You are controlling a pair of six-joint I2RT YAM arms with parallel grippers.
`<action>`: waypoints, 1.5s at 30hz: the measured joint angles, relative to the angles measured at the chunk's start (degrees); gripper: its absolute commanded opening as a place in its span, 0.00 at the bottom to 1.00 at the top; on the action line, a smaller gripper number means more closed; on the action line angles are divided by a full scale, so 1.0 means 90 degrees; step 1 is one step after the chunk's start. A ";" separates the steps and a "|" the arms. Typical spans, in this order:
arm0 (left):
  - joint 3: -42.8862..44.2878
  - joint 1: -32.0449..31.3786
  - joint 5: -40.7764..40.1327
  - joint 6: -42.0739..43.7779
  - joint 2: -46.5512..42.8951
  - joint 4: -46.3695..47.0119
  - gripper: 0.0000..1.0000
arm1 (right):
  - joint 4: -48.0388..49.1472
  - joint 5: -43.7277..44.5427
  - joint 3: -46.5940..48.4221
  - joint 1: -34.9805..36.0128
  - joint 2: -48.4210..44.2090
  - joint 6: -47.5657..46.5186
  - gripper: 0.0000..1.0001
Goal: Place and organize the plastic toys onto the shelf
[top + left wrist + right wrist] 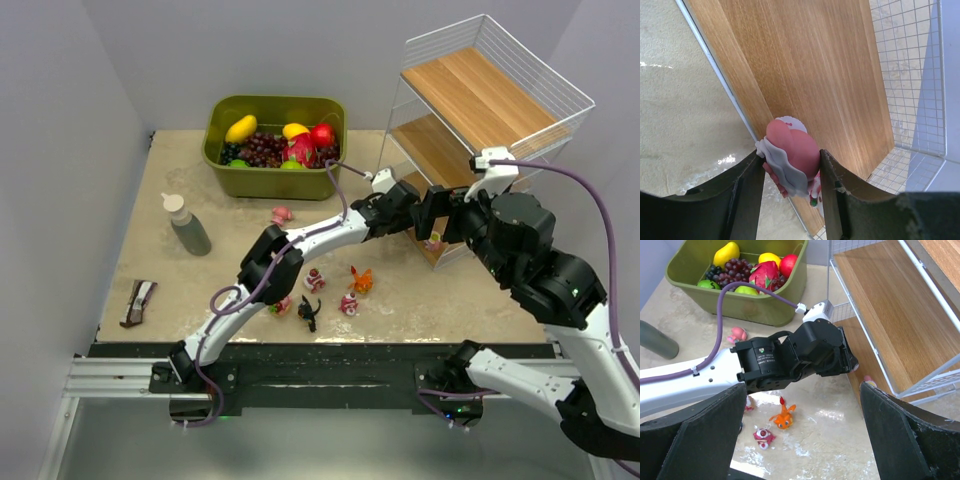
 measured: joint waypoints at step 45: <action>0.0177 -0.0090 -0.0233 -0.0070 0.0202 0.0070 0.60 | -0.0117 0.0165 -0.0078 0.0000 -0.0250 0.0114 0.99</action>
